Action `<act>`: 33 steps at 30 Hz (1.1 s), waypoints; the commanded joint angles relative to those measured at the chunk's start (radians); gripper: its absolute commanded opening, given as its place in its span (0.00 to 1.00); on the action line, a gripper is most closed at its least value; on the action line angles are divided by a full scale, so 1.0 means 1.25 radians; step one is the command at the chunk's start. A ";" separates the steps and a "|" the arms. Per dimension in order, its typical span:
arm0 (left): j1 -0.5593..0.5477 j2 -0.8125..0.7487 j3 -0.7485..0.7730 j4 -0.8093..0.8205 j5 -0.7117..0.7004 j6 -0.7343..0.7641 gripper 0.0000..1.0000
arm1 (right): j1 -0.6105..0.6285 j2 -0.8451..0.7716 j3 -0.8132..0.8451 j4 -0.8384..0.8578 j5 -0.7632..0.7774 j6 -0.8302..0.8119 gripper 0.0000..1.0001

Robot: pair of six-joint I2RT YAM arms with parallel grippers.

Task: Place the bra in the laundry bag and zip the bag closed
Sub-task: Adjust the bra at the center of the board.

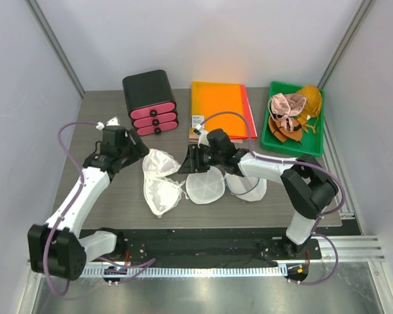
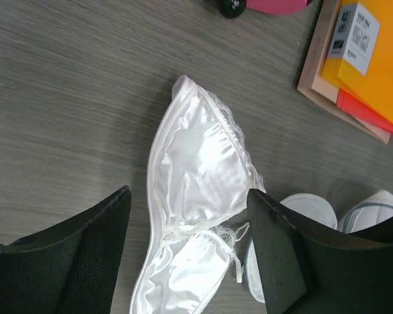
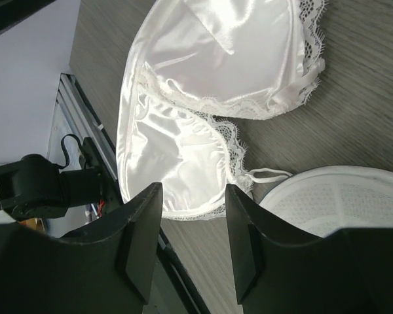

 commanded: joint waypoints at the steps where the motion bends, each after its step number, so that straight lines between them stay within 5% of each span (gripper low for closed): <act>1: 0.022 0.073 -0.031 0.148 0.213 0.074 0.72 | 0.005 -0.039 -0.021 0.019 -0.050 -0.019 0.49; 17: 0.028 0.333 0.008 0.198 0.052 0.061 0.72 | 0.065 -0.133 -0.085 0.009 -0.052 -0.026 0.49; 23: 0.029 0.324 -0.016 0.276 0.052 0.033 0.66 | 0.115 -0.129 -0.090 0.005 -0.027 -0.029 0.49; 26: 0.032 0.305 -0.042 0.300 0.014 0.027 0.52 | 0.134 -0.117 -0.089 0.007 -0.024 -0.026 0.49; 28: 0.038 0.286 -0.054 0.311 0.004 0.021 0.25 | 0.141 -0.112 -0.088 0.009 -0.014 -0.017 0.49; 29: 0.042 0.278 -0.067 0.323 -0.002 0.016 0.04 | 0.147 -0.107 -0.086 0.009 -0.009 -0.009 0.49; 33: 0.044 0.223 -0.113 0.348 -0.080 -0.016 0.00 | 0.163 -0.084 -0.068 -0.014 0.058 0.057 0.48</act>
